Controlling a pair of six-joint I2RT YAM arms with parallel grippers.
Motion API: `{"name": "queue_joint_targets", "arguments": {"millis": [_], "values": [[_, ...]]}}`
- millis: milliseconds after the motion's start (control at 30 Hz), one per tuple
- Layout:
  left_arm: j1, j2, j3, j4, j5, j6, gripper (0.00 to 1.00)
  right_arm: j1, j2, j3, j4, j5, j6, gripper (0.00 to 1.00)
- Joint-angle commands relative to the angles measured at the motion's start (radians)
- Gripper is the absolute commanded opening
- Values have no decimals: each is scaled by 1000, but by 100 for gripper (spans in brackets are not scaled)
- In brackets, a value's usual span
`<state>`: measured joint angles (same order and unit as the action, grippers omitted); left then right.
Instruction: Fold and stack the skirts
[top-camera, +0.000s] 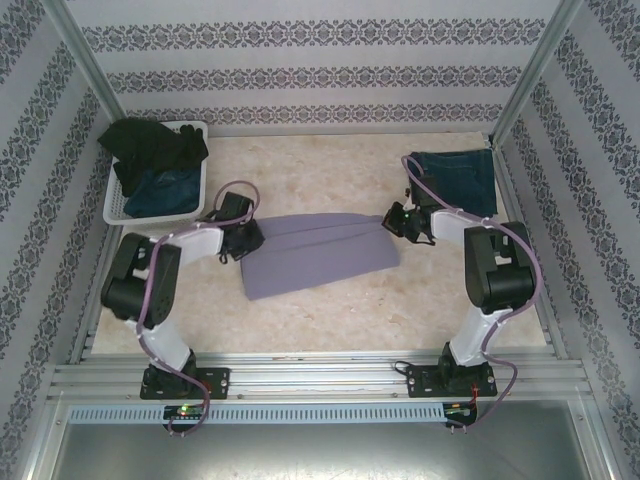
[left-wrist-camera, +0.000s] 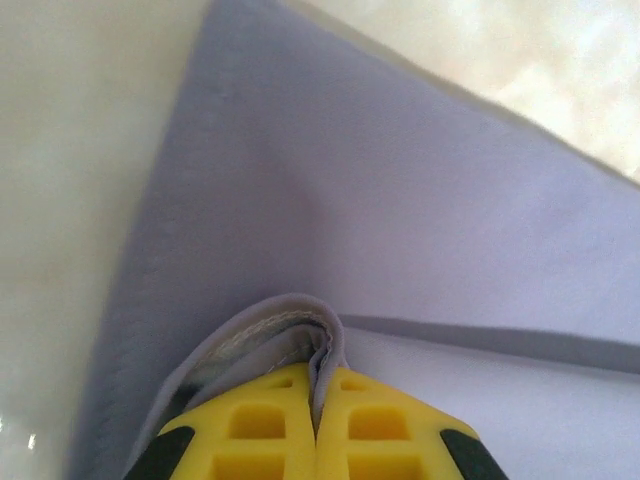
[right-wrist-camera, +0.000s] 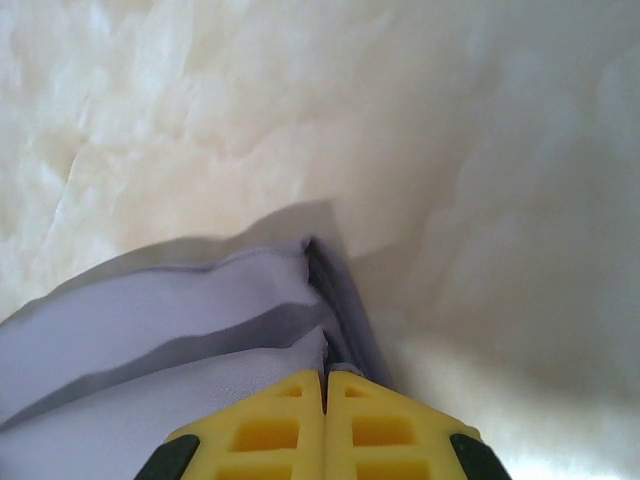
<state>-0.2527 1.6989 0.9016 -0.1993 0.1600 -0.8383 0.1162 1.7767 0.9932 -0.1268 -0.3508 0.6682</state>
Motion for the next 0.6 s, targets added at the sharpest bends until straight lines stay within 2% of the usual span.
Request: {"name": "queue_joint_targets", "arguments": {"millis": [0, 167, 267, 567], "values": [[15, -116, -47, -190, -71, -49, 0, -4, -111, -46, -48, -10, -10, 0], [17, -257, 80, -363, -188, -18, 0, -8, -201, -29, -94, 40, 19, 0], [17, -291, 98, -368, -189, -29, 0, -13, -188, -10, -108, 27, 24, 0], [18, -189, 162, -321, -160, -17, 0, -12, -119, 27, -54, -17, 68, 0]]}}
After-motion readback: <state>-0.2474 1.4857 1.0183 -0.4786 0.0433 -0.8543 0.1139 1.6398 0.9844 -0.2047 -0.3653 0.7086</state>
